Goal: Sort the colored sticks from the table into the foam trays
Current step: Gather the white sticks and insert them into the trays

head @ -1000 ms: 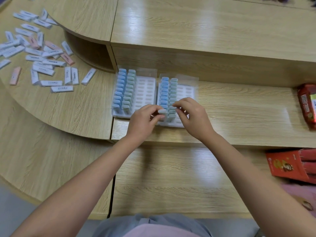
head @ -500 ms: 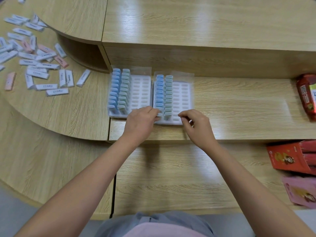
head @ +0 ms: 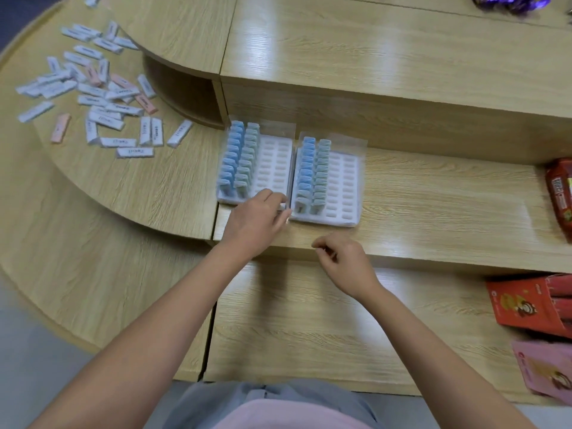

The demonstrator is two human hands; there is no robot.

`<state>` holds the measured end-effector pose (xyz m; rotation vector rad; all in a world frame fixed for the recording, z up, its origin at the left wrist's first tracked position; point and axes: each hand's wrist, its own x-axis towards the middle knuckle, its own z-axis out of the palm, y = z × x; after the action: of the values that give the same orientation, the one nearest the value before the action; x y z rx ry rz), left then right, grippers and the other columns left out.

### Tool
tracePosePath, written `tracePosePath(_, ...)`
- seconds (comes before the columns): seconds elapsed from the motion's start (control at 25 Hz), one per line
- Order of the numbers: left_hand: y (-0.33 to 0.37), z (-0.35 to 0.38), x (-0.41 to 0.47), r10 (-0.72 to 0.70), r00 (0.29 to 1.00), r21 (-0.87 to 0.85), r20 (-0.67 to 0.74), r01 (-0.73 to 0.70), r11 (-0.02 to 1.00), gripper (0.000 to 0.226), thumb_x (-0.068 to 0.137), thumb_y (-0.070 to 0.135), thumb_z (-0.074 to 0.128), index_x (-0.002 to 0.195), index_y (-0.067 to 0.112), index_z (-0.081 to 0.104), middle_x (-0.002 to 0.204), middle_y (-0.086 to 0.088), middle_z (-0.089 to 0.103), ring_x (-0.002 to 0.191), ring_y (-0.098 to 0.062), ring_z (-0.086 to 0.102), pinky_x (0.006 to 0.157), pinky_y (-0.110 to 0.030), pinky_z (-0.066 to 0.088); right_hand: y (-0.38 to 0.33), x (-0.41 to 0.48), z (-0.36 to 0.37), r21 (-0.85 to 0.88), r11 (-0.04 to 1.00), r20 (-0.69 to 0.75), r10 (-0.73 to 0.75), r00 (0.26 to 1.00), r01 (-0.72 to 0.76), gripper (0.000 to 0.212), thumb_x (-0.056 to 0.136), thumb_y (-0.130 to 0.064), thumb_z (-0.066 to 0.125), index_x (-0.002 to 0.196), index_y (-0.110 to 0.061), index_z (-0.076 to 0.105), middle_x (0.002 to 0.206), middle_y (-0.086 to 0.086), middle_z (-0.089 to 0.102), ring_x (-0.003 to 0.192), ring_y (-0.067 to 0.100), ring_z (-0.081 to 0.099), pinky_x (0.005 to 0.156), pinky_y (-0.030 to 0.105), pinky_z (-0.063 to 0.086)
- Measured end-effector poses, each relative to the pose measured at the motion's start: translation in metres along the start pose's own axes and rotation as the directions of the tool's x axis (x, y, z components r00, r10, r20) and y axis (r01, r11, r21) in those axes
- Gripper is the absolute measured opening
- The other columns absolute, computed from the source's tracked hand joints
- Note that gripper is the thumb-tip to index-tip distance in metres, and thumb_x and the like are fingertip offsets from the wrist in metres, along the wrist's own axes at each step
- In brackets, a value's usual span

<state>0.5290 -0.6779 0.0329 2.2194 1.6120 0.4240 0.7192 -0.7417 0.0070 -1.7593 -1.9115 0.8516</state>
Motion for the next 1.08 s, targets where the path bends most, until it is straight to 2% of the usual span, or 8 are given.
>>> tracePosePath(0.08,-0.011,-0.011,-0.033,0.034,0.999,-0.069,0.008,-0.034,0.997,0.028,0.095,0.029,0.05,0.121,0.022,0.056,0.106,0.005,0.061,0.086,-0.016,0.06,0.065,-0.029,0.042,-0.008,-0.006,0.012,-0.026,0.999,0.094,-0.025,0.995,0.027,0.015,0.087,-0.009,0.058,0.098,-0.011,0.069,0.093,0.002,0.066,0.081,0.012,0.055,0.077,0.026,0.045)
tracePosePath(0.16,-0.031,-0.013,-0.077,-0.004,0.998,-0.088,0.056,0.009,0.996,0.028,0.096,0.027,0.049,0.122,0.023,0.056,0.104,0.006,0.062,0.084,-0.016,0.061,0.064,-0.028,0.042,-0.018,-0.007,0.03,-0.084,0.994,0.241,-0.047,0.969,0.069,0.016,0.09,-0.015,0.055,0.101,-0.013,0.068,0.097,0.001,0.065,0.084,0.012,0.055,0.077,0.028,0.046)
tracePosePath(0.24,-0.06,-0.007,-0.127,-0.146,0.977,-0.059,0.155,0.156,0.986,0.027,0.096,0.031,0.045,0.12,0.025,0.057,0.108,0.007,0.062,0.091,-0.015,0.06,0.07,-0.03,0.046,-0.036,-0.002,0.052,-0.156,0.975,0.401,-0.087,0.912,0.161,0.019,0.092,-0.019,0.051,0.103,-0.015,0.066,0.1,0.0,0.064,0.089,0.016,0.057,0.076,0.033,0.047)
tracePosePath(0.36,-0.116,0.006,-0.216,-0.357,0.873,-0.001,0.334,0.379,0.925,0.029,0.097,0.033,0.041,0.122,0.026,0.056,0.119,0.006,0.061,0.104,-0.015,0.058,0.082,-0.031,0.047,-0.085,0.005,0.102,-0.182,0.917,0.576,-0.193,0.794,0.355,0.022,0.095,-0.022,0.047,0.105,-0.014,0.065,0.102,0.003,0.065,0.091,0.02,0.058,0.076,0.035,0.047)
tracePosePath(0.48,-0.164,0.006,-0.301,-0.509,0.783,-0.042,0.357,0.558,0.829,0.029,0.096,0.029,0.045,0.12,0.021,0.058,0.119,0.0,0.063,0.107,-0.018,0.058,0.086,-0.028,0.044,-0.144,0.009,0.162,-0.151,0.87,0.644,-0.274,0.714,0.47,0.022,0.095,-0.02,0.048,0.106,-0.012,0.065,0.102,0.005,0.065,0.091,0.021,0.059,0.078,0.035,0.047)
tracePosePath(0.6,-0.212,-0.017,-0.358,-0.562,0.742,-0.061,0.364,0.622,0.781,0.027,0.096,0.027,0.045,0.118,0.023,0.059,0.117,0.002,0.063,0.107,-0.017,0.057,0.085,-0.026,0.041,-0.195,0.011,0.222,-0.154,0.869,0.632,-0.28,0.723,0.471,0.021,0.094,-0.02,0.05,0.106,-0.012,0.065,0.102,0.005,0.066,0.091,0.02,0.06,0.077,0.031,0.045)
tracePosePath(0.8,-0.308,-0.091,-0.388,-0.556,0.772,-0.018,0.309,0.589,0.808,0.028,0.097,0.027,0.043,0.12,0.024,0.059,0.121,0.002,0.062,0.11,-0.017,0.056,0.085,-0.027,0.04,-0.262,0.017,0.279,-0.157,0.926,0.521,-0.218,0.825,0.344,0.019,0.093,-0.018,0.054,0.104,-0.013,0.068,0.103,0.002,0.068,0.085,0.014,0.058,0.075,0.025,0.043)
tracePosePath(1.08,-0.385,-0.176,-0.237,-0.428,0.894,-0.098,0.135,0.442,0.892,0.029,0.098,0.027,0.042,0.12,0.022,0.06,0.118,0.002,0.062,0.105,-0.016,0.056,0.078,-0.026,0.042,-0.301,0.13,0.236,-0.258,0.943,0.159,-0.17,0.972,0.208,0.019,0.092,-0.016,0.055,0.104,-0.009,0.067,0.104,0.009,0.067,0.088,0.019,0.058,0.074,0.026,0.039)
